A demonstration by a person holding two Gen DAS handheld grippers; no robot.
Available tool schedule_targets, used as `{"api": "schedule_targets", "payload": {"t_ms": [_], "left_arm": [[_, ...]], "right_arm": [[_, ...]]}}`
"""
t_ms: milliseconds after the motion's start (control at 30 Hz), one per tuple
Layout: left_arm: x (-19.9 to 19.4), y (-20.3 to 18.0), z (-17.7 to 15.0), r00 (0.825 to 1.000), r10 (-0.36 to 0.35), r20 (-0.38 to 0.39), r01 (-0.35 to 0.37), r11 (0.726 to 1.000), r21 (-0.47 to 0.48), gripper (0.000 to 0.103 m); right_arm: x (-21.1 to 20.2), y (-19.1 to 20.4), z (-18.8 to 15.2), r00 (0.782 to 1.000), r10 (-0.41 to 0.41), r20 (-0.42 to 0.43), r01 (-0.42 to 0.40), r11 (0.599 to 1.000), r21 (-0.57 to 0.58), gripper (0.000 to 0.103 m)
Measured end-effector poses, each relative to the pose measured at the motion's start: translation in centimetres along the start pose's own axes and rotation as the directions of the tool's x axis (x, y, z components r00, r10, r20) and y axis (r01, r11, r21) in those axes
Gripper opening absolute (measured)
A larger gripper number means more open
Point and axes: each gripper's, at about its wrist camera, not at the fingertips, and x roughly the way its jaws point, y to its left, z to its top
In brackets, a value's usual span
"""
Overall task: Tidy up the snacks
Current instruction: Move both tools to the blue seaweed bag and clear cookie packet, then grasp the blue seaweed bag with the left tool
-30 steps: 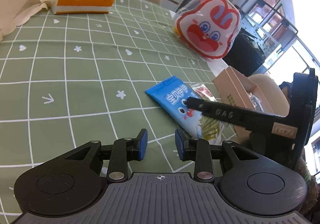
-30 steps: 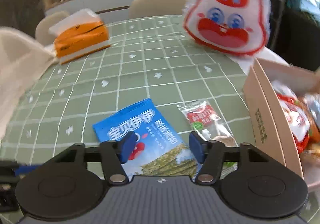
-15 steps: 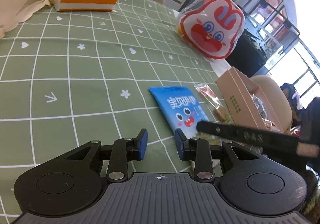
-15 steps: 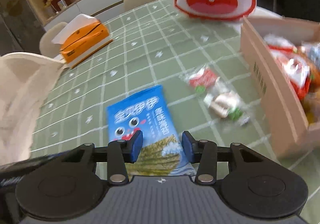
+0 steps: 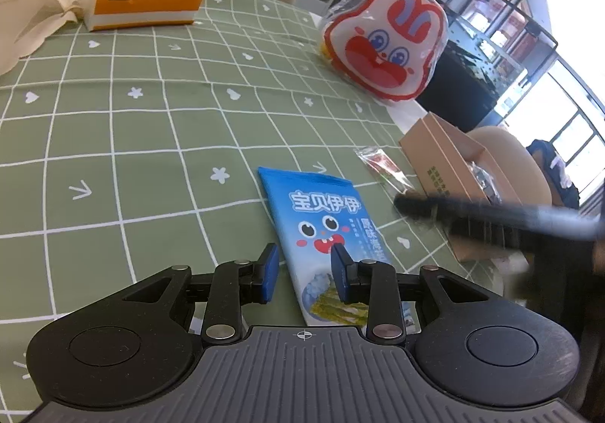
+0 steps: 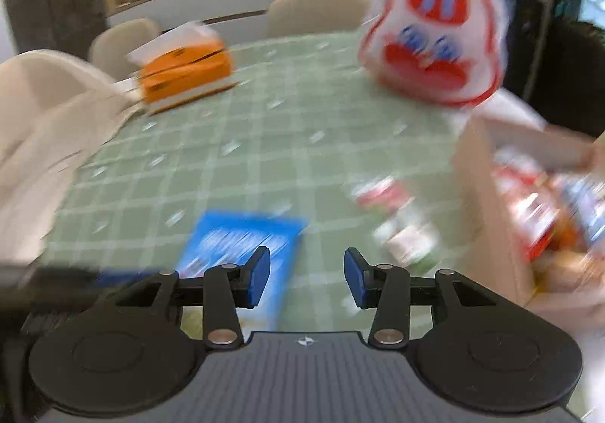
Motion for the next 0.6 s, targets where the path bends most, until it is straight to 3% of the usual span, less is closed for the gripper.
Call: {"api": "schedule_targets", "payload": {"t_ms": [100, 300, 433, 600], "left_arm": [[-0.1, -0.1, -0.1, 1.000, 0.001, 0.002, -0.001, 1.000, 0.005, 0.034], [-0.5, -0.4, -0.1, 1.000, -0.002, 0.011, 0.002, 1.000, 0.021, 0.034], [-0.5, -0.5, -0.2, 1.000, 0.002, 0.009, -0.002, 0.999, 0.035, 0.034], [-0.2, -0.5, -0.2, 1.000, 0.004, 0.000, -0.004, 0.999, 0.039, 0.034]], "right_arm": [[1.5, -1.6, 2.4, 0.998, -0.050, -0.032, 0.050, 0.999, 0.010, 0.043], [5.6, -2.4, 3.7, 0.978, -0.183, -0.103, 0.179, 0.983, -0.044, 0.046], [7.9, -3.4, 3.9, 0.970, -0.185, -0.156, 0.186, 0.983, -0.009, 0.050], [6.8, -3.2, 2.7, 0.976, -0.159, -0.146, 0.159, 0.987, -0.013, 0.046]]}}
